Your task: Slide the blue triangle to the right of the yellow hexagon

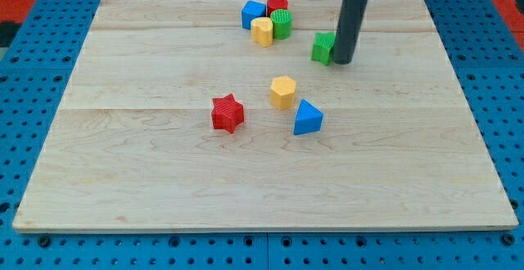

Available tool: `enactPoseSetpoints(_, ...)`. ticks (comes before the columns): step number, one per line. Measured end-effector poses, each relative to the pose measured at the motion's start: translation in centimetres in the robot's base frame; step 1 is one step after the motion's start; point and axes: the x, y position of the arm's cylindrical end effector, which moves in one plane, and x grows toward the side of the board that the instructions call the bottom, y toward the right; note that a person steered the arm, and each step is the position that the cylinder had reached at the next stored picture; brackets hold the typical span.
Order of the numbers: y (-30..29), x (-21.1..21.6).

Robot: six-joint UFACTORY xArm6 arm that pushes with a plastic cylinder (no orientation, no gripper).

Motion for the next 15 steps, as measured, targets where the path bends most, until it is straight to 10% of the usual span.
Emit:
enactPoseSetpoints(4,-4.2,-3.4)
enactPoseSetpoints(9,0.3,17.1)
enactPoseSetpoints(15,-7.1,10.5)
